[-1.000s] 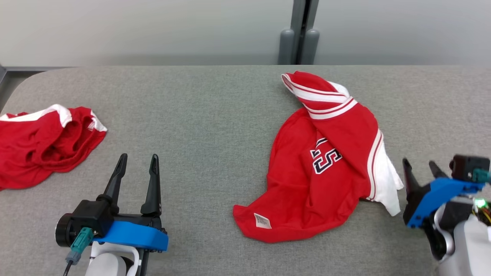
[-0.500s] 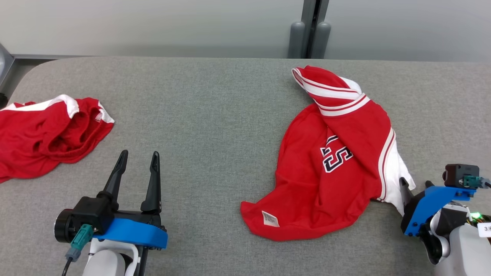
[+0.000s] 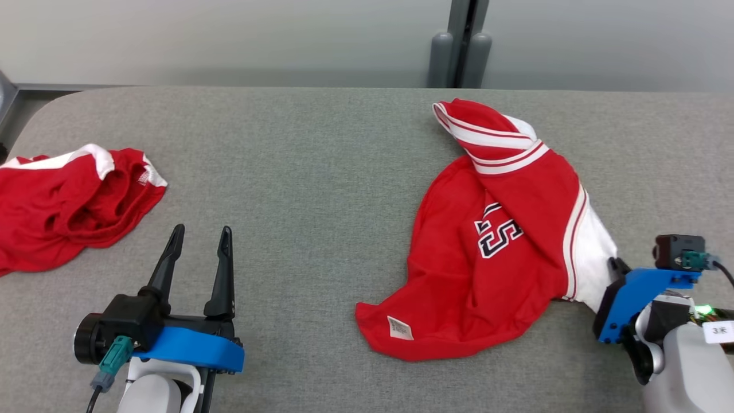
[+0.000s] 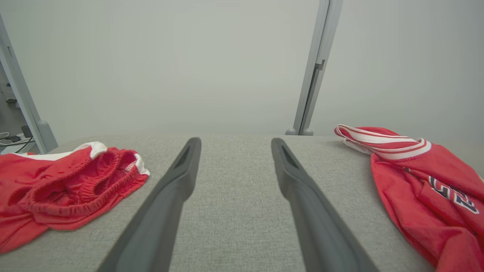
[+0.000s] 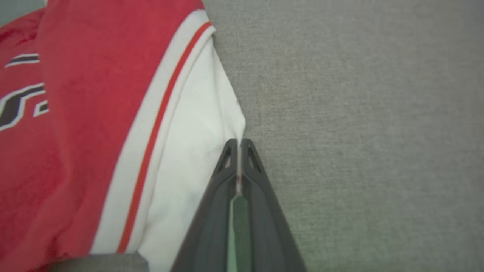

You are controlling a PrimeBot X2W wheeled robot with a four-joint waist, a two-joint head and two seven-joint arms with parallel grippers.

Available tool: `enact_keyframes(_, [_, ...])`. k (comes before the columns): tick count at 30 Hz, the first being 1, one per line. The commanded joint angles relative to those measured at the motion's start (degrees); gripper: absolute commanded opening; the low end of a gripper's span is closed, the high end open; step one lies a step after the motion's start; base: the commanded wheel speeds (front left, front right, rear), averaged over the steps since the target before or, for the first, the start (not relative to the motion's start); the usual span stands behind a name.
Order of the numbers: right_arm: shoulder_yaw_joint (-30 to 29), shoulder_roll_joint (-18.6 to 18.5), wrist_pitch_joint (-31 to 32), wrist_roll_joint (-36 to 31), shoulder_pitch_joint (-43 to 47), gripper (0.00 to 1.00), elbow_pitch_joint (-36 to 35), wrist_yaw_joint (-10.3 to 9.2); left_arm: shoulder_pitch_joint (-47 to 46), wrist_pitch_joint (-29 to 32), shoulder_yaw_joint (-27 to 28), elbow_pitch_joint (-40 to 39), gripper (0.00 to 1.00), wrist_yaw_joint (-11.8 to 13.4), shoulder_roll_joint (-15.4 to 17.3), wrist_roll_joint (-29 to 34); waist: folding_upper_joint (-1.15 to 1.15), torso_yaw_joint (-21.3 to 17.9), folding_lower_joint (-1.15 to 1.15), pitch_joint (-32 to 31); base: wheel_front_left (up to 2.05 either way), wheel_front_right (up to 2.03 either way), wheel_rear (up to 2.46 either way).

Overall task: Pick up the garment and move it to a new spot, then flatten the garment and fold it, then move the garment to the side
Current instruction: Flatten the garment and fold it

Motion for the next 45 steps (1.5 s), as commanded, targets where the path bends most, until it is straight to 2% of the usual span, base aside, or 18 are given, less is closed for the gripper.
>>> enact_keyframes(1, [-0.6, -0.2, -0.4, -0.6, 0.9, 0.00, -1.2, -0.01, 0.4, -0.3, 0.0, -0.2, 1.00, 0.1, 0.3, -0.3, 0.00, -0.7, 0.00, -0.5, 0.00, 0.00, 0.00])
enact_keyframes(10, [-6.2, 0.2, 0.4, -1.0, 7.3, 0.00, -14.9, -0.01, 1.1, -0.3, 0.3, -0.5, 1.00, 0.7, -0.1, -0.8, 0.00, -4.3, 0.00, -1.8, 0.00, 0.00, 0.00])
enact_keyframes(11, [-6.8, 0.3, 0.7, -0.9, 8.1, 0.08, -15.8, -0.01, 1.1, -0.3, 0.4, -0.5, 1.00, 0.7, -0.1, -0.8, 0.00, -4.5, 0.00, -2.0, 0.00, 0.00, 0.00])
enact_keyframes(12, [-7.4, 0.3, 0.6, -1.1, 8.9, 0.37, -16.6, -0.01, 1.1, -0.3, 0.4, -0.4, 1.00, 0.7, -0.1, -0.9, 0.00, -4.7, 0.00, -2.1, 0.00, 0.00, 0.00])
enact_keyframes(13, [-8.1, 0.3, 0.2, -0.7, 9.1, 1.00, -17.3, -0.01, 1.1, -0.3, 0.4, -0.2, 1.00, 0.7, -0.1, -0.9, 0.00, -4.8, 0.00, -2.2, 0.00, 0.00, 0.00])
enact_keyframes(18, [-7.4, 0.3, -0.8, 3.0, 12.0, 1.00, -18.8, -0.01, 1.4, -0.3, 0.6, 0.2, 1.00, 0.7, -0.2, -0.9, 0.00, -5.2, 0.00, -2.9, 0.00, 0.00, 0.00])
enact_keyframes(22, [-5.8, 0.3, -4.0, 5.0, 14.4, 1.00, -21.3, -0.01, 1.8, -0.3, 0.8, 0.2, 1.00, 0.7, -0.4, -1.0, 0.00, -5.0, 0.00, -3.4, 0.00, 0.00, 0.00])
enact_keyframes(30, [2.2, 0.3, -14.3, 6.5, 20.2, 1.00, -28.6, -0.01, 3.5, -0.3, 1.6, 0.4, 1.00, 0.7, -1.3, -1.1, 0.00, -4.5, 0.00, -5.0, 0.00, 0.00, 0.00])
enact_keyframes(35, [5.9, 0.3, -18.0, 6.1, 23.5, 1.00, -31.9, -0.01, 5.0, -0.3, 2.1, 0.9, 1.00, 0.6, -1.8, -1.0, 0.00, -4.6, 0.00, -5.9, 0.00, 0.00, 0.00])
enact_keyframes(45, [8.0, 0.3, -17.4, 7.0, 24.6, 1.00, -33.9, -0.01, 5.5, -0.3, 2.4, 1.5, 1.00, 0.3, -2.5, -0.5, 0.00, -6.0, 0.00, -5.9, 0.00, 0.00, 0.00])
